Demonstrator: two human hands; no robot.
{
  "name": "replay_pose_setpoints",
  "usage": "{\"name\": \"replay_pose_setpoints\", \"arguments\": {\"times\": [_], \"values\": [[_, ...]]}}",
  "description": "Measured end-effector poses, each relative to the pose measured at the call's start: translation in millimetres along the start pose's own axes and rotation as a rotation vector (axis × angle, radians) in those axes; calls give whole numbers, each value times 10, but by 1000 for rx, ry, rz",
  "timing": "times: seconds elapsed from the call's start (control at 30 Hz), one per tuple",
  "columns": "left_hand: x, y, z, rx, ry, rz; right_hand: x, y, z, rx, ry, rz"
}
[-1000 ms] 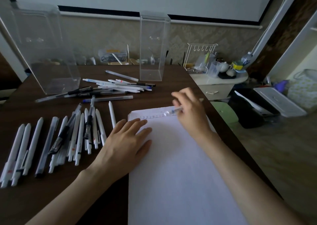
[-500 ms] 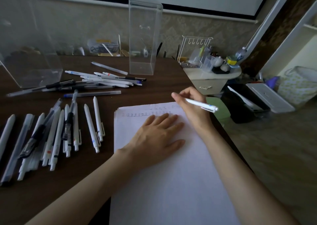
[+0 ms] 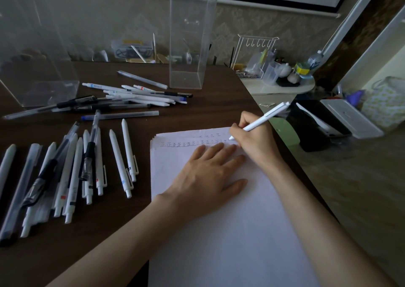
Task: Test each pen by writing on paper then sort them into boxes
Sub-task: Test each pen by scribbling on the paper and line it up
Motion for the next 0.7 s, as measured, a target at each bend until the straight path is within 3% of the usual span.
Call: {"name": "replay_pose_setpoints", "arguments": {"times": [0.7], "values": [[10, 1, 3, 12, 41, -32, 29, 8, -1, -28, -43, 26]]}}
Point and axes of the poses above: each hand's wrist, its own y-axis away from the middle knuckle, its own x-axis out of the back of the hand, z = x × y, the point moved 6 cm from there along -y, towards the middle knuckle, and after that the axes turned 4 degrees about x, right-handed, at the moved point
